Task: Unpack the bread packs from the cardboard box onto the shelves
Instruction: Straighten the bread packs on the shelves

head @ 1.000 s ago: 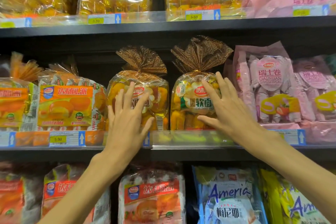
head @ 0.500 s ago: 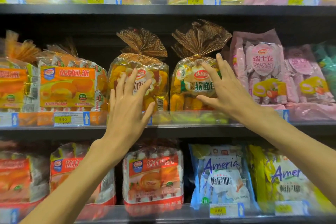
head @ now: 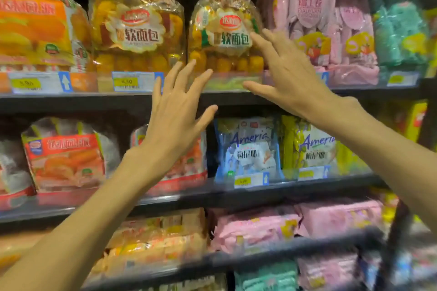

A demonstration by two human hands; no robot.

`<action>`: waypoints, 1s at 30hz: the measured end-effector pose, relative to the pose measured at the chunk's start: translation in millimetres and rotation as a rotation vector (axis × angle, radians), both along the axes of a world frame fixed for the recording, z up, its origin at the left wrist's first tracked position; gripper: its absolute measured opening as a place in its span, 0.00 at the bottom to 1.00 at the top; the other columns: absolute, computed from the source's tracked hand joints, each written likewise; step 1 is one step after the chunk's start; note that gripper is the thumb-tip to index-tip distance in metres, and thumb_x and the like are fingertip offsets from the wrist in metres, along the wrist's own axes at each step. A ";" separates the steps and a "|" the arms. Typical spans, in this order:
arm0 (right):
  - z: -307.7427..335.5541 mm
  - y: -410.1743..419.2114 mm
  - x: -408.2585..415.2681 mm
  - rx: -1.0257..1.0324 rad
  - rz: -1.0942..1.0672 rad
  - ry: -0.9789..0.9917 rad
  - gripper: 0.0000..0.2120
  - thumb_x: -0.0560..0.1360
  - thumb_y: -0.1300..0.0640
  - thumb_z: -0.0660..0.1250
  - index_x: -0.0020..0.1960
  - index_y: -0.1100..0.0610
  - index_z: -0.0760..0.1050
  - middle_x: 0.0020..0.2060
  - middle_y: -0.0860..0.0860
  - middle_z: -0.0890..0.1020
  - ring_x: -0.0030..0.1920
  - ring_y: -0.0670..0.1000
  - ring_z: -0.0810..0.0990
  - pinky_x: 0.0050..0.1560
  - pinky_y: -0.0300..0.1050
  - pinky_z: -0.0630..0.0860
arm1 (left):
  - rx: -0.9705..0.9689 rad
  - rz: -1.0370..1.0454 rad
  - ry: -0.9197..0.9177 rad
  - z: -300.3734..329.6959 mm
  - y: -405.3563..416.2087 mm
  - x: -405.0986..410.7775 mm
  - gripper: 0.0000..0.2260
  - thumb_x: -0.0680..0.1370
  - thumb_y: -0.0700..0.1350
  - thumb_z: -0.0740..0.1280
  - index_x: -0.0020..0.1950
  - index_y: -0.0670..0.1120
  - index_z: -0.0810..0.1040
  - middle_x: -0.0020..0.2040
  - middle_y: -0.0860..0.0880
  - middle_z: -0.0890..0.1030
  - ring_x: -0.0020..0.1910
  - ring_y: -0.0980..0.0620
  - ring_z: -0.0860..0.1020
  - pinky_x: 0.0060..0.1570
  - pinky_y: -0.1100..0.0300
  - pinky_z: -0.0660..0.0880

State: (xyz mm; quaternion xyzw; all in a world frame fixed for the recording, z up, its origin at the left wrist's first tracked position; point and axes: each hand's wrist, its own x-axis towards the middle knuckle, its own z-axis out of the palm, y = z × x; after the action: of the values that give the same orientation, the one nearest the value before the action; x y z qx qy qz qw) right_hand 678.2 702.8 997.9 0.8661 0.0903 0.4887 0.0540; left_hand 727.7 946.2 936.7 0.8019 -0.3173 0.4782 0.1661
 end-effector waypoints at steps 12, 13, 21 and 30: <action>-131.4 -62.0 -49.0 0.018 0.031 0.151 0.40 0.77 0.34 0.61 0.82 0.55 0.60 0.78 0.58 0.68 0.78 0.61 0.65 0.75 0.62 0.65 | 0.100 -0.022 0.187 -112.2 -89.3 -59.9 0.31 0.81 0.56 0.66 0.82 0.50 0.62 0.83 0.44 0.61 0.83 0.41 0.57 0.78 0.34 0.56; -141.4 -69.4 -52.3 0.016 0.045 0.166 0.40 0.77 0.34 0.61 0.81 0.55 0.61 0.77 0.59 0.69 0.78 0.61 0.66 0.75 0.62 0.65 | 0.099 -0.024 0.205 -122.2 -97.8 -65.5 0.31 0.82 0.56 0.66 0.82 0.50 0.62 0.83 0.44 0.62 0.83 0.41 0.58 0.78 0.34 0.56; -213.3 -135.9 -81.6 0.038 0.129 0.286 0.37 0.78 0.38 0.63 0.81 0.55 0.61 0.78 0.58 0.68 0.78 0.61 0.65 0.75 0.62 0.64 | 0.098 0.033 0.352 -194.0 -153.6 -107.1 0.31 0.82 0.54 0.67 0.83 0.49 0.61 0.83 0.46 0.62 0.83 0.43 0.57 0.80 0.38 0.54; -310.2 -173.0 -100.6 0.111 0.129 0.414 0.37 0.79 0.41 0.67 0.82 0.55 0.61 0.79 0.58 0.67 0.78 0.60 0.65 0.77 0.63 0.62 | 0.109 0.034 0.552 -283.7 -182.1 -130.8 0.30 0.83 0.55 0.65 0.83 0.51 0.60 0.84 0.47 0.60 0.83 0.44 0.56 0.80 0.38 0.56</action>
State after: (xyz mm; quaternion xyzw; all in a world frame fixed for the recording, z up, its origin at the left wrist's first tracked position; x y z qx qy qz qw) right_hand 577.6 529.8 687.7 0.9420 0.1278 0.3070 -0.0451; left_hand 596.9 764.1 653.0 0.9148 -0.2715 0.2266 0.1948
